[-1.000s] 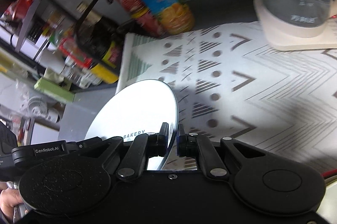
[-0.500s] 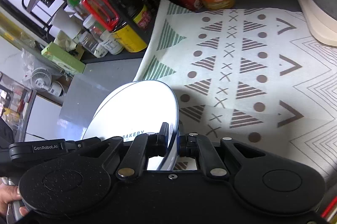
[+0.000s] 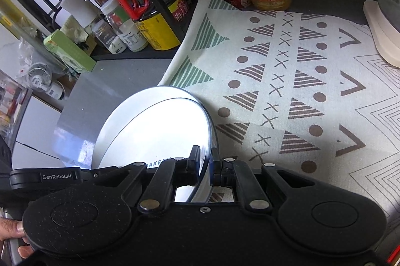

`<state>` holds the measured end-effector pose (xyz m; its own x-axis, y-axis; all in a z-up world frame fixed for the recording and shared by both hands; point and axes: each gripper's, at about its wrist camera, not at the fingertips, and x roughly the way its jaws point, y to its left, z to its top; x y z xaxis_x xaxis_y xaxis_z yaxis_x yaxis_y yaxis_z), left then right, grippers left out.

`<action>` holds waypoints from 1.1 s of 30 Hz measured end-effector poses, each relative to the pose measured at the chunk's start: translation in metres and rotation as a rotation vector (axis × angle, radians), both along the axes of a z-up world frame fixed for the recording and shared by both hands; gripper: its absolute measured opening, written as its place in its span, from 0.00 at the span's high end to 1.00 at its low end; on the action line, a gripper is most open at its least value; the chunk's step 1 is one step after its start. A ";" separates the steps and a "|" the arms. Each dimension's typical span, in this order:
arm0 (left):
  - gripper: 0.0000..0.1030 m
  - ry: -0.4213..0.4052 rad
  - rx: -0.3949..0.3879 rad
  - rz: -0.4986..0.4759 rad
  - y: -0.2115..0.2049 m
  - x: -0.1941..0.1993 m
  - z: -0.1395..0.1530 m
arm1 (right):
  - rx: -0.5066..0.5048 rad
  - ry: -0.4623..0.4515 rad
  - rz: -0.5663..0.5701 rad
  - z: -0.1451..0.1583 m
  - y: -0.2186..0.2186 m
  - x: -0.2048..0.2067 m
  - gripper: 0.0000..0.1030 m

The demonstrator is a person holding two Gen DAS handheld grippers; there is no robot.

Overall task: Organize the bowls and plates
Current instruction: 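Lower the 'BAKERY' plate with both grippers onto the 'Sweet' plate stack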

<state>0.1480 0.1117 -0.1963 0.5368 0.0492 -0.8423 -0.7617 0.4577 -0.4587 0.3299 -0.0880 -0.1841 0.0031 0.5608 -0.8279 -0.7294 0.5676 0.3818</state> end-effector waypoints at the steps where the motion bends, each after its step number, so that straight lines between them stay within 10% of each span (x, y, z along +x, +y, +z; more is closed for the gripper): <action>1: 0.91 0.001 0.000 -0.001 0.000 0.000 -0.002 | -0.003 -0.002 0.002 0.000 0.001 0.000 0.93; 26: 0.86 0.079 0.015 -0.025 0.009 0.010 0.012 | -0.024 -0.017 -0.037 -0.010 0.008 0.003 0.94; 33: 0.40 0.095 0.143 0.016 0.020 -0.003 0.041 | -0.060 -0.034 -0.035 -0.013 0.011 0.003 0.92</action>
